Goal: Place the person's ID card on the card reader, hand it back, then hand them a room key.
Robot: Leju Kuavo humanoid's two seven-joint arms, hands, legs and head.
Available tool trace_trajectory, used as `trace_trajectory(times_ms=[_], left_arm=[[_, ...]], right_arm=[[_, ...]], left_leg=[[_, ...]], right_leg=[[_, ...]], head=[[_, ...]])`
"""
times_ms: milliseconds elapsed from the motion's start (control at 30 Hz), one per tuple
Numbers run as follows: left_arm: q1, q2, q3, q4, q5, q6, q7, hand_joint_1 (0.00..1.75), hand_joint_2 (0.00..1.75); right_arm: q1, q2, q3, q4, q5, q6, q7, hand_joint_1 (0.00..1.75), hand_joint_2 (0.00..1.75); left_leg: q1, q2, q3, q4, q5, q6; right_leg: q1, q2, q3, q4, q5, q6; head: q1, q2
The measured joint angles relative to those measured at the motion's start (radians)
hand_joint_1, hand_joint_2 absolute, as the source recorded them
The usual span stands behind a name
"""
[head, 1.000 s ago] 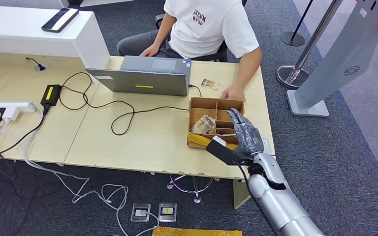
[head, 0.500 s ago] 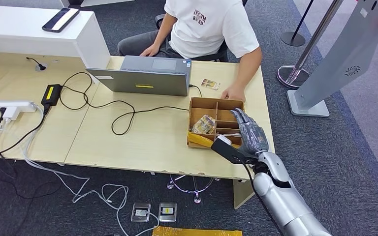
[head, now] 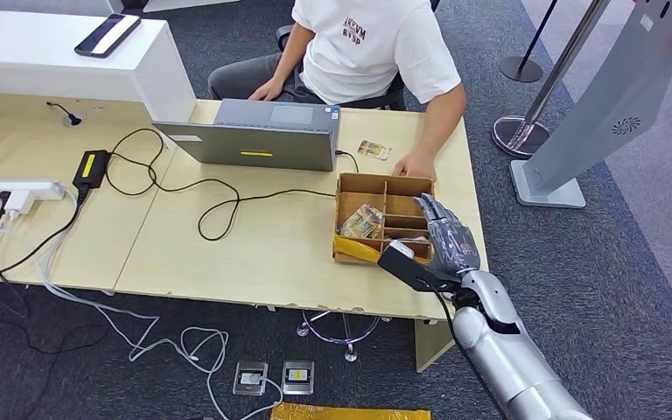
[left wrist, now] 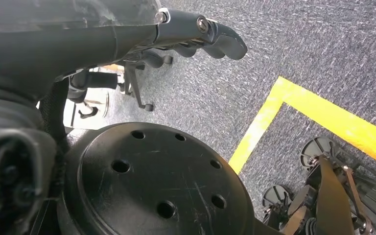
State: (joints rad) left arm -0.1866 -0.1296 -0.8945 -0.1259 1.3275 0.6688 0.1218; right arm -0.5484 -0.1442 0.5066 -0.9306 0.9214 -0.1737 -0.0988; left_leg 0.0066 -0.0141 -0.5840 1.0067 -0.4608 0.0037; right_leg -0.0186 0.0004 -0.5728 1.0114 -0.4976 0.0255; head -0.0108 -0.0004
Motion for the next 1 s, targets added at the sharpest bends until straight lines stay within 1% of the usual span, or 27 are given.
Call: trace_trajectory(times_ms=[467,733,833,1000], left_arm=[[-0.001,-0.004,0.012,0.01,-0.004,0.0,0.008,0.0,0.0],[-0.001,-0.008,0.019,0.01,-0.016,0.0,0.011,0.0,0.0],[-0.001,-0.009,0.021,0.011,-0.024,0.0,0.015,0.0,0.0],[-0.003,-0.01,0.024,0.011,-0.029,0.0,0.019,0.0,0.0]], right_arm=[[0.0,-0.006,0.0,0.0,-0.005,0.008,0.0,0.0,1.75],[0.002,-0.005,0.003,0.0,-0.007,0.032,-0.006,0.0,1.75],[0.018,0.008,0.005,-0.001,-0.005,0.039,-0.005,0.0,1.75],[0.053,0.05,0.014,-0.002,0.011,0.042,0.005,0.0,1.75]], left_leg=[[0.0,0.0,0.0,0.0,0.0,0.0],[0.0,0.0,0.0,0.0,0.0,0.0],[0.0,0.0,0.0,0.0,0.0,0.0],[0.0,0.0,0.0,0.0,0.0,0.0]], right_leg=[[0.0,0.0,0.0,0.0,0.0,0.0],[0.0,0.0,0.0,0.0,0.0,0.0],[0.0,0.0,0.0,0.0,0.0,0.0],[0.0,0.0,0.0,0.0,0.0,0.0]], head=[[0.0,0.0],[0.0,0.0],[0.0,0.0],[0.0,0.0]])
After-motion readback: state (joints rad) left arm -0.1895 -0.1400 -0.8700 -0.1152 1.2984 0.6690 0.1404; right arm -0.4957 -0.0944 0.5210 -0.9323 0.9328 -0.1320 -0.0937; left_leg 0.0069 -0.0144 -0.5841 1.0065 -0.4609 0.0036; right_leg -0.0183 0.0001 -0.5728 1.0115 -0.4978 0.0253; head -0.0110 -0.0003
